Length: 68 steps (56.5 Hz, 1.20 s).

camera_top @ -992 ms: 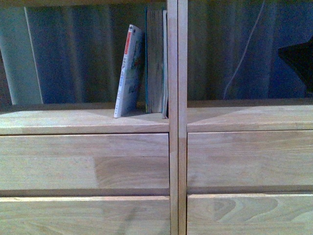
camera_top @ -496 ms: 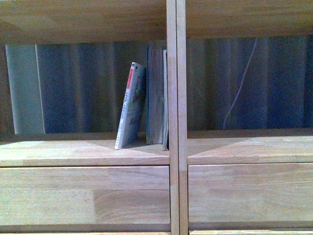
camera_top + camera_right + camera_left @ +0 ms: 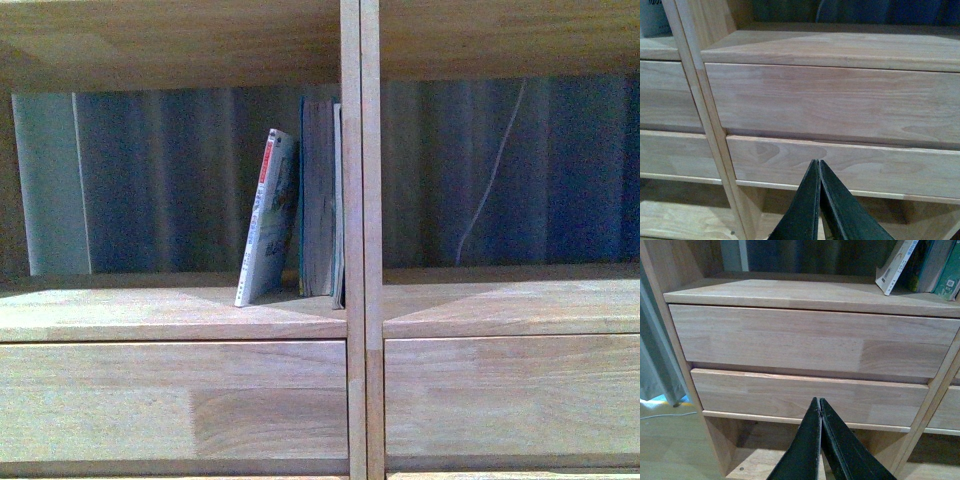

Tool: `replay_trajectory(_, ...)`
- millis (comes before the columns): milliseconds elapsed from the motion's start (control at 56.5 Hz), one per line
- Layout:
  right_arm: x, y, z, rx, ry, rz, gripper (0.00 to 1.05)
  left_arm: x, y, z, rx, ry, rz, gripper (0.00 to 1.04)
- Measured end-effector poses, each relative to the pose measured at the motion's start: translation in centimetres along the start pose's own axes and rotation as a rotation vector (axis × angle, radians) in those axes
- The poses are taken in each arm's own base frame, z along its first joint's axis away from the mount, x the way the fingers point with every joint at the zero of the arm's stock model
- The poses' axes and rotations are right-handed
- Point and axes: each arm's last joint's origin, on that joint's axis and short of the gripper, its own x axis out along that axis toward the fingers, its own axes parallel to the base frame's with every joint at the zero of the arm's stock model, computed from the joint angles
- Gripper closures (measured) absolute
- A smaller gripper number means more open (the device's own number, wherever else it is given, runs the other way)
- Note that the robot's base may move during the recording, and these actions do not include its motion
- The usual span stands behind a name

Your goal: Organize books on shelf

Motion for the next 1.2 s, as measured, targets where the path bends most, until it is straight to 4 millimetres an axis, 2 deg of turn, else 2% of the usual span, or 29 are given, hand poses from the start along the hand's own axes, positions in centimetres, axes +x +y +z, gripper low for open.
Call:
replay_trajectory(531,-2.8,0.0,-1.9,0.000,-0.014,0.001,1.02,-1.3,0.0,-1.7,0.001,-0.002,0.000,1.02)
replay_trajectory(815,-3.7,0.0,-1.7,0.001,-0.023,0.000,1.02,-2.3,0.0,-3.0,0.003,0.021,0.000,1.02)
replay_trajectory(1204,-4.7,0.0,-1.7,0.001,-0.024,-0.001,1.02,-2.8,0.0,-2.8,0.003,-0.006,0.000,1.02)
